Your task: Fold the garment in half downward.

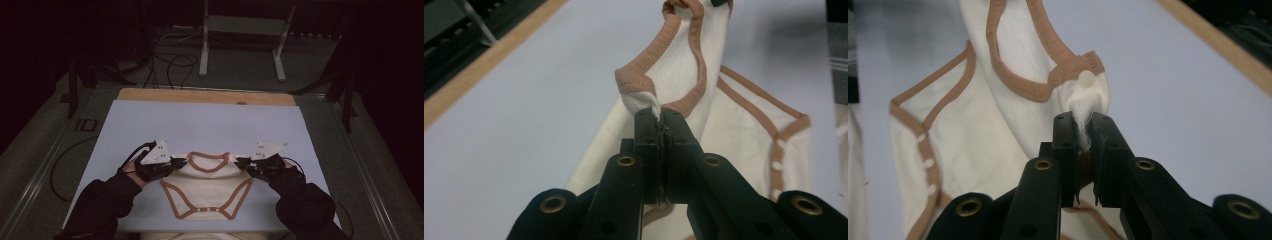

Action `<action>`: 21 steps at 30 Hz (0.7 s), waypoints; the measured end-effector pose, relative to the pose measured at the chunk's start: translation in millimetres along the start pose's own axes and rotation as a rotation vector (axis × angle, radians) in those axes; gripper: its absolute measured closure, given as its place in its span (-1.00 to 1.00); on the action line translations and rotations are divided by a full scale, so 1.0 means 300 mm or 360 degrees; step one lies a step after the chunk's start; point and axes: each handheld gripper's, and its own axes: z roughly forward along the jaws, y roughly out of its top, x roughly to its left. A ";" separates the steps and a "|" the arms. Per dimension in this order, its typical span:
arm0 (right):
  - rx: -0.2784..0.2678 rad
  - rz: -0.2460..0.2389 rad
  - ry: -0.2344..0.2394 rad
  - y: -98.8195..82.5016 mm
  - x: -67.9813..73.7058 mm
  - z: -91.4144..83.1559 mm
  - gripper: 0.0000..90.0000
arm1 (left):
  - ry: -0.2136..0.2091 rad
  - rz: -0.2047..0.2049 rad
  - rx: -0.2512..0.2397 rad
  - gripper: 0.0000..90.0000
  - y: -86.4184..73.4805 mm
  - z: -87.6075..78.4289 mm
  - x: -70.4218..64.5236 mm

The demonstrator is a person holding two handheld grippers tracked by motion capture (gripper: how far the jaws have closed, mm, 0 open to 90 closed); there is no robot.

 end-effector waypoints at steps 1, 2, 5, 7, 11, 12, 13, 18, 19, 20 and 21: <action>0.0000 0.0000 0.0000 0.000 0.000 0.000 0.83 | 0.0000 0.0000 0.0000 0.94 0.000 0.000 0.000; 0.0002 -0.0005 -0.0001 -0.006 0.006 0.001 0.83 | -0.0008 -0.0005 0.0002 0.94 -0.007 0.002 -0.008; 0.0010 -0.0003 0.0025 -0.024 0.025 0.005 0.83 | -0.0018 -0.0010 0.0009 0.94 -0.029 0.009 -0.028; 0.0026 0.0002 0.0044 -0.036 0.041 0.009 0.83 | -0.0043 -0.0014 0.0024 0.93 -0.042 0.017 -0.040; 0.0050 0.0005 0.0071 -0.063 0.070 0.018 0.83 | -0.0077 -0.0017 0.0035 0.94 -0.069 0.031 -0.075; 0.0051 0.0001 0.0081 -0.071 0.076 0.020 0.83 | -0.0084 -0.0017 0.0038 0.94 -0.076 0.034 -0.084; 0.0062 0.0000 0.0098 -0.079 0.083 0.023 0.83 | -0.0101 -0.0022 0.0044 0.94 -0.083 0.036 -0.092; 0.0101 0.0028 0.0148 -0.111 0.104 0.035 0.83 | -0.0118 -0.0032 0.0087 0.93 -0.119 0.049 -0.126; 0.0108 0.0032 0.0157 -0.117 0.107 0.038 0.83 | -0.0130 -0.0051 0.0094 0.93 -0.126 0.052 -0.131; 0.0117 0.0037 0.0171 -0.122 0.110 0.042 0.83 | -0.0131 -0.0047 0.0102 0.93 -0.133 0.054 -0.138; 0.0134 0.0036 0.0173 -0.125 0.116 0.046 0.83 | -0.0141 -0.0054 0.0112 0.93 -0.139 0.056 -0.145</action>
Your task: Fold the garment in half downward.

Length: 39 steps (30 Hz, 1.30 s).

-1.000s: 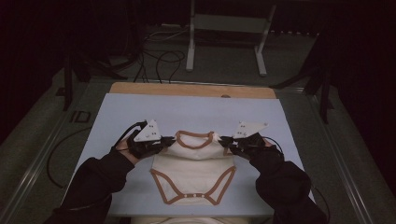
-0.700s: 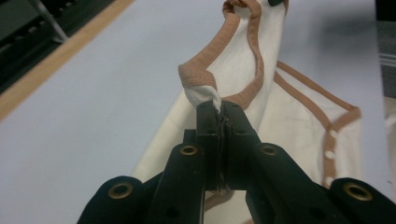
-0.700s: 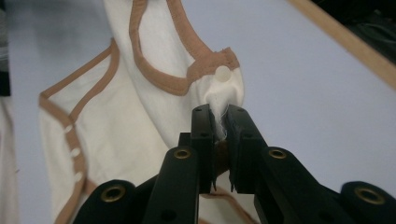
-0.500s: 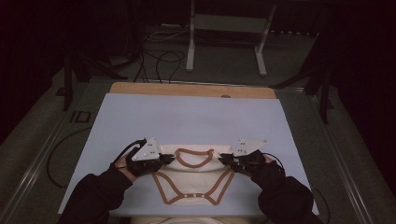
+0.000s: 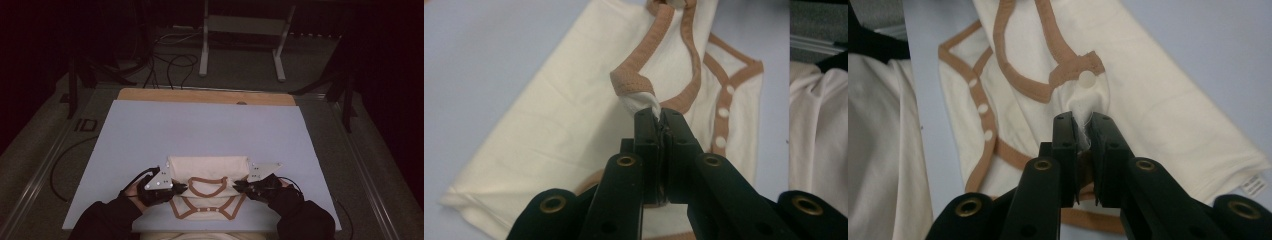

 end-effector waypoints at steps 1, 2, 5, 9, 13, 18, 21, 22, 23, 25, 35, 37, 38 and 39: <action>0.0024 -0.0018 0.0017 -0.007 0.007 0.009 0.82 | -0.0012 -0.0004 0.0011 0.93 -0.015 0.008 -0.013; 0.0024 -0.0018 0.0017 -0.007 0.007 0.009 0.82 | -0.0012 -0.0004 0.0011 0.93 -0.015 0.008 -0.013; 0.0044 -0.0013 0.0053 -0.024 0.012 0.023 0.82 | -0.0018 -0.0026 0.0051 0.92 -0.041 0.023 -0.031; 0.0095 -0.0007 0.0099 -0.044 0.023 0.046 0.82 | -0.0035 -0.0045 0.0086 0.92 -0.056 0.036 -0.035; 0.0138 0.0076 0.0138 -0.062 0.040 0.058 0.81 | -0.0068 -0.0078 0.0132 0.91 -0.077 0.056 -0.037; 0.0162 0.0115 0.0151 -0.085 0.035 0.071 0.80 | -0.0086 -0.0112 0.0186 0.87 -0.099 0.079 -0.042; 0.0199 0.0078 0.0158 -0.102 0.030 0.097 0.79 | -0.0093 -0.0115 0.0207 0.84 -0.102 0.085 -0.041; 0.0199 0.0078 0.0158 -0.102 0.030 0.097 0.79 | -0.0087 -0.0115 0.0207 0.84 -0.102 0.086 -0.040; 0.0217 0.0129 0.0170 -0.103 0.034 0.104 0.79 | -0.0087 -0.0119 0.0212 0.82 -0.103 0.087 -0.040; 0.0210 0.0098 0.0180 -0.105 0.027 0.108 0.77 | -0.0091 -0.0113 0.0222 0.77 -0.105 0.091 -0.039; 0.0172 0.0066 0.0160 -0.045 -0.010 0.066 0.35 | -0.0143 -0.0221 0.0222 -0.02 -0.063 0.067 0.019; 0.0173 0.0075 0.0151 -0.031 -0.014 0.063 0.34 | -0.0144 -0.0214 0.0212 -0.05 -0.056 0.066 0.022; 0.0176 0.0038 0.0160 -0.020 -0.025 0.063 0.34 | -0.0156 -0.0210 0.0205 -0.06 -0.049 0.067 0.025; 0.0194 0.0019 0.0148 0.001 -0.038 0.072 0.39 | -0.0158 -0.0197 0.0211 -0.06 -0.037 0.074 0.028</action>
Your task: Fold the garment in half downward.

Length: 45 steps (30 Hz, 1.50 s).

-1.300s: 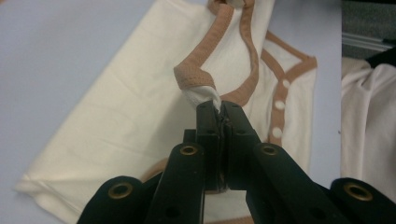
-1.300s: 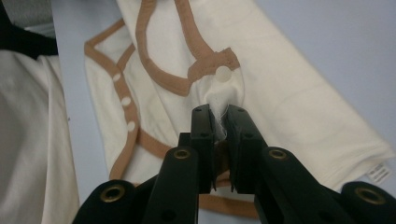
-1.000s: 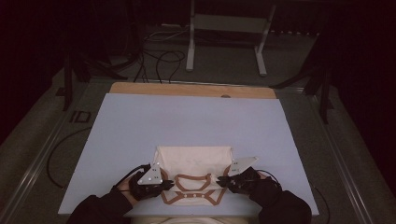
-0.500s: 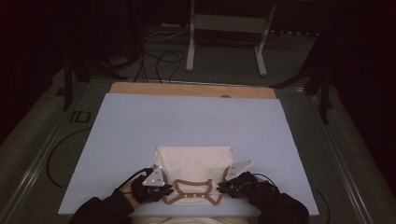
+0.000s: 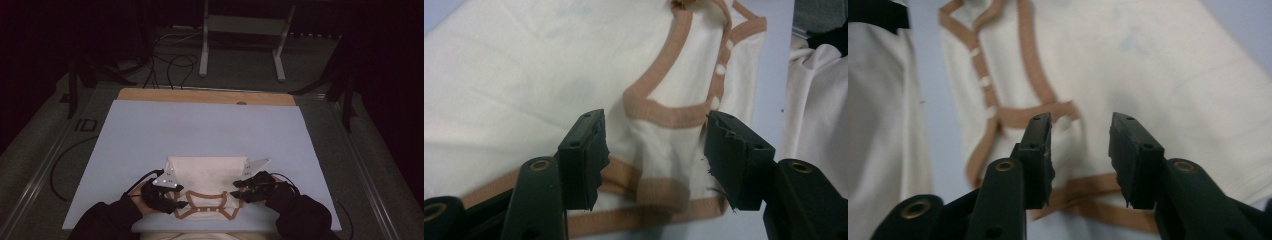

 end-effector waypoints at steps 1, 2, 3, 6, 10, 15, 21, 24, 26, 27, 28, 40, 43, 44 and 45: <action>0.0000 0.0000 0.0000 0.000 0.000 0.000 0.39 | 0.0000 0.0000 0.0000 -0.06 0.000 0.000 0.000; 0.0029 0.0004 0.0029 0.016 -0.021 0.015 0.45 | -0.0035 0.0007 0.0001 -0.01 0.009 0.009 0.011; 0.0029 0.0004 0.0029 0.016 -0.021 0.015 0.45 | -0.0035 0.0007 0.0001 0.08 0.009 0.009 0.011; 0.0121 -0.0008 0.0094 0.030 -0.038 0.053 0.50 | -0.0074 -0.0054 0.0024 0.18 0.015 0.028 0.036; 0.0222 -0.0035 0.0181 0.046 -0.044 0.099 0.60 | -0.0131 -0.0103 0.0083 0.57 0.013 0.061 0.064; 0.0322 -0.0048 0.0249 0.058 -0.049 0.131 0.62 | -0.0165 -0.0107 0.0095 0.72 0.012 0.070 0.069; 0.0338 -0.0063 0.0328 0.073 -0.054 0.154 0.76 | -0.0189 -0.0114 0.0094 0.88 0.008 0.074 0.075; 0.0289 -0.0183 0.0318 0.071 -0.069 0.134 0.97 | -0.0197 -0.0106 0.0089 0.93 0.006 0.073 0.077; 0.0297 -0.0095 0.0275 0.072 -0.049 0.127 0.97 | -0.0187 -0.0101 0.0074 0.95 0.007 0.070 0.073; 0.0297 -0.0095 0.0275 0.072 -0.049 0.127 0.97 | -0.0187 -0.0089 0.0066 0.95 0.008 0.066 0.072; 0.0285 -0.0103 0.0261 0.073 -0.043 0.120 0.98 | -0.0182 -0.0078 0.0064 0.95 0.010 0.062 0.069; 0.0125 -0.0213 0.0190 0.090 0.054 -0.023 0.97 | -0.0192 0.0074 -0.0032 0.95 0.018 -0.017 -0.009; 0.0123 -0.0209 0.0202 0.083 0.078 -0.032 0.97 | -0.0199 0.0094 -0.0033 0.95 0.010 -0.022 -0.025; 0.0133 -0.0234 0.0218 0.074 0.099 -0.032 0.97 | -0.0202 0.0101 -0.0034 0.95 0.007 -0.025 -0.034; 0.0133 -0.0234 0.0218 0.074 0.099 -0.032 0.97 | -0.0203 0.0118 -0.0038 0.95 0.003 -0.027 -0.043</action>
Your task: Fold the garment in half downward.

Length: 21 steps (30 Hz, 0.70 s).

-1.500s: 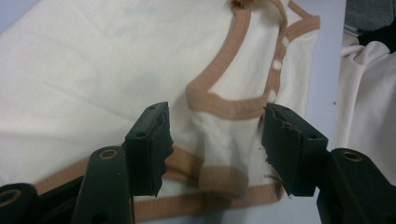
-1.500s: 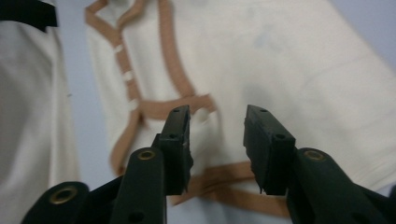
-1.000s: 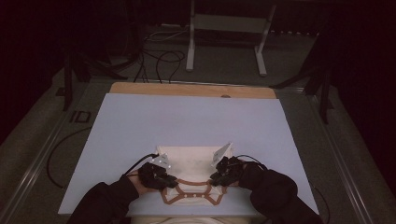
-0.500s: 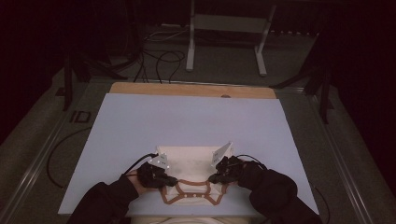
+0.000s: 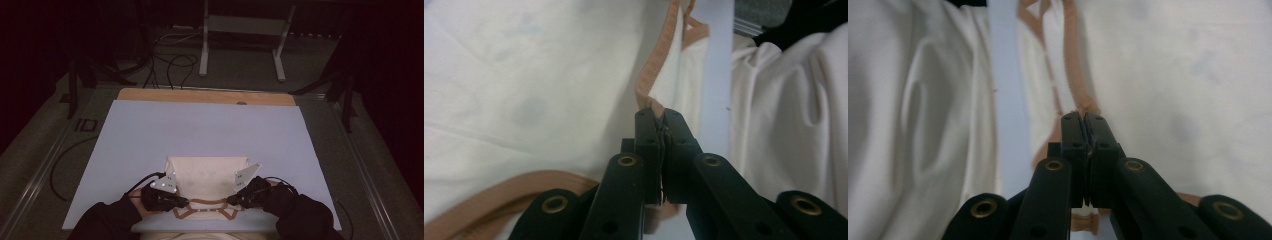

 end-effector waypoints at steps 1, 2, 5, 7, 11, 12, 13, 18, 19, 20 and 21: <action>-0.0001 0.0002 0.0021 -0.004 0.020 0.010 0.97 | -0.0004 0.0012 0.0008 0.94 -0.002 -0.001 -0.009; -0.0001 0.0002 0.0021 -0.004 0.020 0.010 0.97 | -0.0002 0.0022 0.0013 0.94 -0.005 -0.001 -0.017; 0.0000 0.0020 0.0069 -0.012 0.045 0.032 0.96 | -0.0015 0.0054 0.0033 0.93 -0.016 0.006 -0.038; 0.0013 -0.0002 0.0092 -0.017 0.052 0.041 0.96 | -0.0031 0.0056 0.0055 0.92 -0.029 0.014 -0.052; 0.0013 0.0029 0.0123 -0.028 0.072 0.058 0.95 | -0.0053 0.0078 0.0088 0.88 -0.042 0.018 -0.063; 0.0013 0.0029 0.0123 -0.028 0.072 0.058 0.95 | -0.0069 0.0075 0.0096 0.88 -0.046 0.019 -0.065; 0.0020 0.0030 0.0149 -0.034 0.075 0.062 0.94 | -0.0090 0.0078 0.0099 0.82 -0.054 0.021 -0.070; 0.0006 0.0052 0.0192 -0.044 0.076 0.070 0.91 | -0.0111 0.0081 0.0108 0.78 -0.065 0.025 -0.085; 0.0006 0.0061 0.0210 -0.045 0.078 0.071 0.86 | -0.0115 0.0078 0.0109 0.73 -0.067 0.025 -0.087; 0.0005 0.0051 0.0225 -0.046 0.078 0.073 0.84 | -0.0121 0.0081 0.0112 0.73 -0.069 0.024 -0.088; 0.0011 0.0069 0.0252 -0.047 0.081 0.073 0.79 | -0.0125 0.0081 0.0116 0.71 -0.070 0.024 -0.089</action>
